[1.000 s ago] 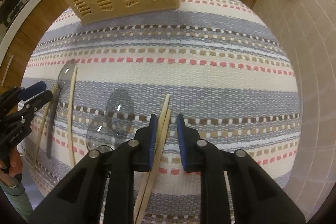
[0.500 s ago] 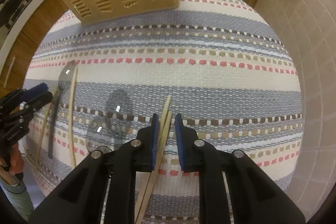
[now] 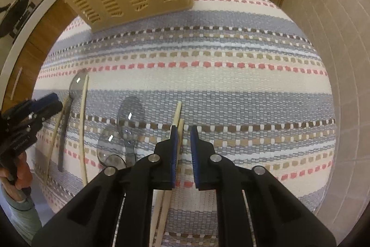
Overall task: Organize utensils
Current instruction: 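Grasp a wooden chopstick with the left tool while the right tool grasps chopsticks, then lift the held chopsticks upright and carry them over the basket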
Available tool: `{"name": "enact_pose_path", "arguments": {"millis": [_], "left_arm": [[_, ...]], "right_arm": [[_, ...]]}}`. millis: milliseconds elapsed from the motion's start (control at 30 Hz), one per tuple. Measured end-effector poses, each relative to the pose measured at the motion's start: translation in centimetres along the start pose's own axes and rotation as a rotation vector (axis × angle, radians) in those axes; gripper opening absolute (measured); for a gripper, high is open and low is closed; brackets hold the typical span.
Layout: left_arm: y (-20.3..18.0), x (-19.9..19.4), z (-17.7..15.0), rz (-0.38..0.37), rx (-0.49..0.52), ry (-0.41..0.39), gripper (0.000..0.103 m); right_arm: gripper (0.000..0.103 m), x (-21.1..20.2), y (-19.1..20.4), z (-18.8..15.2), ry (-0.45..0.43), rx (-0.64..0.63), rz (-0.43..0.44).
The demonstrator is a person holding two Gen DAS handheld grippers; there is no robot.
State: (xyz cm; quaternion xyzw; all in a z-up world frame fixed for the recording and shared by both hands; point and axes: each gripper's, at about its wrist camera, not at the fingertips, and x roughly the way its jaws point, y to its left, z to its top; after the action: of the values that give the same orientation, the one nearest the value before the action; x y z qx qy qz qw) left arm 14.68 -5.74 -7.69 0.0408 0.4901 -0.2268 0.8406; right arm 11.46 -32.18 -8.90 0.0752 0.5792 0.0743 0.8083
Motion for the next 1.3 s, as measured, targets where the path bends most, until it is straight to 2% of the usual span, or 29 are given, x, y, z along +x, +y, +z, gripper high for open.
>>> {"name": "enact_pose_path", "arguments": {"millis": [167,333,400,433,567,700,767,867,933,967,1033,1200,1300], "left_arm": [[0.0,0.0,0.0,0.007,-0.005,0.004,0.034],[-0.8,-0.1,-0.1,0.036,0.016,0.048,0.034],[-0.7,0.0,0.1,0.045,0.008,0.060,0.029],[-0.6,0.1,0.3,0.049,0.002,0.067,0.025],[-0.7,0.6,1.1,0.066,0.001,0.085,0.021],[-2.6,1.4,1.6,0.127,0.055,0.098,0.030],[-4.1,2.0,1.6,0.202,0.111,0.099,0.029],[-5.4,2.3,1.7,0.229,0.144,0.099,0.002],[-5.5,2.5,1.6,0.237,0.157,0.086,0.003],[-5.3,2.3,1.6,0.214,0.154,0.069,0.003],[-4.6,1.0,1.5,0.112,0.113,-0.012,0.003],[-3.0,-3.0,1.5,0.019,0.066,-0.223,0.003],[-2.9,-5.1,1.6,-0.022,0.060,-0.322,0.003]], "right_arm": [[0.009,0.2,0.7,0.3,0.019,-0.011,-0.027],[0.009,0.8,1.8,1.1,0.051,-0.056,-0.080],[0.009,0.7,2.1,1.0,0.052,-0.090,-0.096],[0.005,0.9,2.1,0.8,0.060,-0.102,-0.117],[0.005,0.8,1.3,0.3,0.047,-0.084,-0.064],[0.005,1.0,1.7,0.7,0.064,-0.099,-0.081],[0.005,1.1,2.2,0.8,0.068,-0.122,-0.109],[0.005,1.1,2.7,0.7,0.057,-0.158,-0.135],[0.004,1.1,2.5,0.7,0.038,-0.159,-0.117],[0.004,1.0,2.5,0.5,0.026,-0.159,-0.104],[0.003,0.7,2.5,0.0,0.001,-0.160,-0.109],[0.003,-1.9,2.7,-1.4,-0.090,-0.172,-0.091],[0.003,-4.0,3.2,-1.9,-0.141,-0.173,-0.079]]}}
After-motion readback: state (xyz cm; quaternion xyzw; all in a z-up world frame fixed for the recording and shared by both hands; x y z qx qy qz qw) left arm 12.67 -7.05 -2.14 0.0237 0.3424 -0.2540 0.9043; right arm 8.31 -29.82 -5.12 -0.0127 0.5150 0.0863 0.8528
